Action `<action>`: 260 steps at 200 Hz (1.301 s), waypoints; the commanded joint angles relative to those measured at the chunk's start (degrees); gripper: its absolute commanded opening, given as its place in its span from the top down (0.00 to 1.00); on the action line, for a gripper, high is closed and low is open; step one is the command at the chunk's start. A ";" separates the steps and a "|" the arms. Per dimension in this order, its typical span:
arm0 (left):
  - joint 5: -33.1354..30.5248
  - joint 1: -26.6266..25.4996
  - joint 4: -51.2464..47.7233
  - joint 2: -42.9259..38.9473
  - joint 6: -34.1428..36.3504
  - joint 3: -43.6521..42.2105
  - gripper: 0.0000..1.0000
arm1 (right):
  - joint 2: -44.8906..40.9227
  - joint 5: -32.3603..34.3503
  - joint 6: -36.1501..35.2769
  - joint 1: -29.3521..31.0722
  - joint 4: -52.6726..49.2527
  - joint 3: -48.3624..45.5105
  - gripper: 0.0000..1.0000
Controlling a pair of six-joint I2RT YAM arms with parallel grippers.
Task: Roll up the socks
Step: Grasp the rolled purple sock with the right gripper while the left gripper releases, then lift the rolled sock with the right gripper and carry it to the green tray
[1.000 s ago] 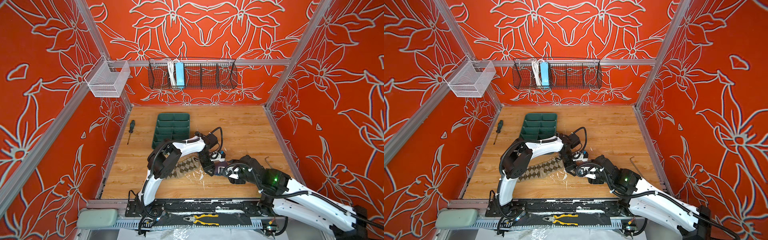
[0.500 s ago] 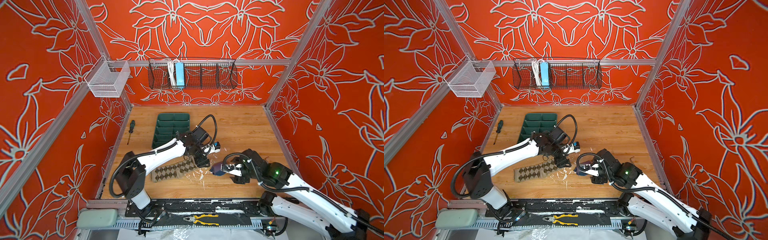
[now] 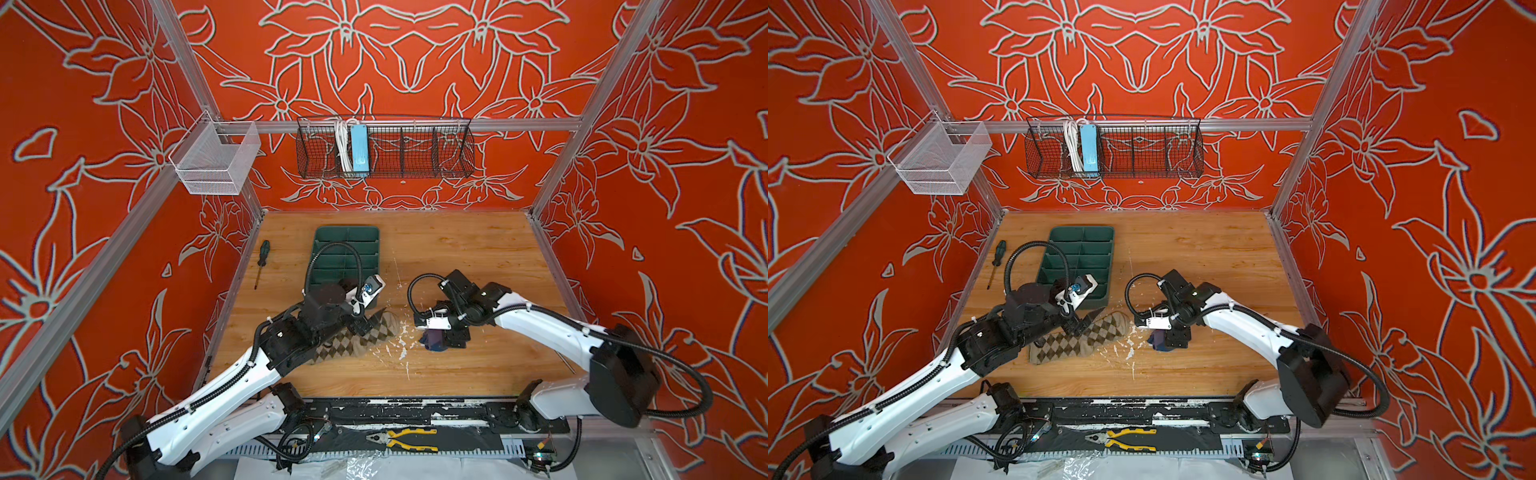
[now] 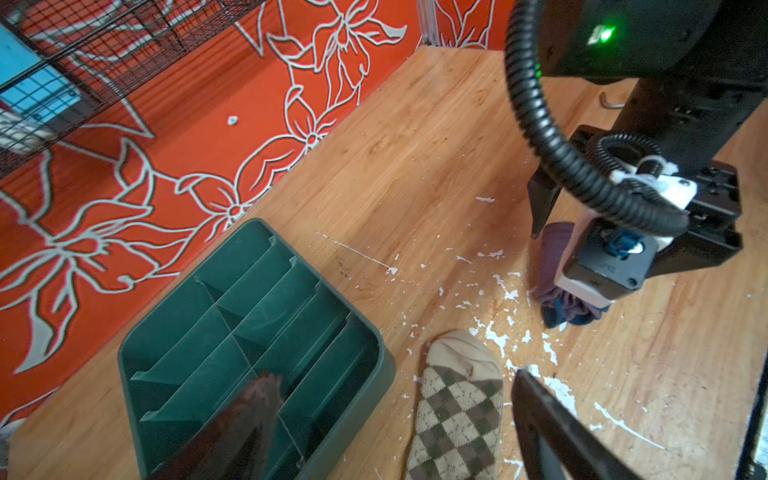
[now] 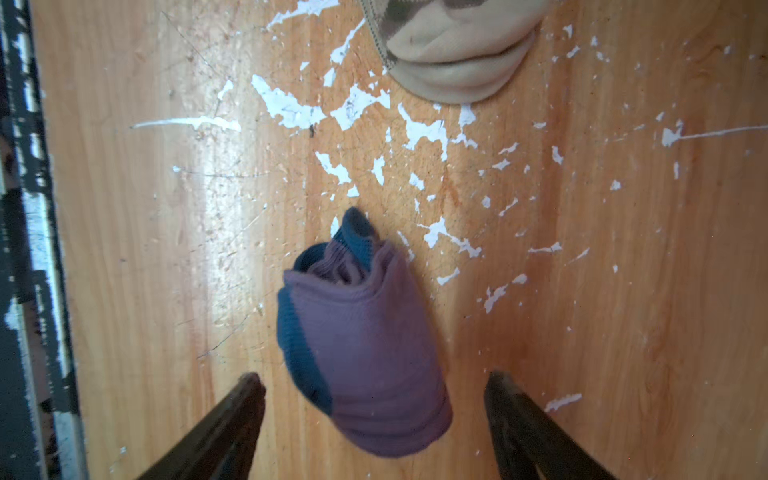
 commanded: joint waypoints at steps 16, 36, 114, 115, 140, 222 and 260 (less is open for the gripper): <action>-3.36 0.53 0.31 -2.28 -1.21 -2.31 0.13 | 8.17 -2.95 -4.33 -0.20 -2.29 4.28 0.16; -4.09 0.54 -0.25 -2.55 -1.08 -2.24 0.13 | 12.50 -3.11 -4.48 0.01 -4.40 5.61 0.19; -4.87 0.71 -1.33 -2.91 -0.52 -1.74 0.13 | 16.95 -2.75 0.91 2.28 -3.98 3.07 0.45; -4.92 0.71 -1.39 -2.92 -0.51 -1.72 0.13 | 16.95 -2.77 1.02 2.29 -3.92 3.02 0.46; -6.04 0.71 -2.74 -3.82 -0.59 -0.94 0.13 | 16.82 -2.14 3.22 2.65 -3.67 3.13 0.70; -19.59 0.71 -3.88 -11.07 -4.33 0.94 0.11 | 6.53 -6.05 11.52 1.13 -4.34 11.58 0.99; -28.21 0.70 -5.85 -11.47 -7.44 3.06 0.10 | 3.99 -5.29 14.96 0.64 1.29 20.12 0.99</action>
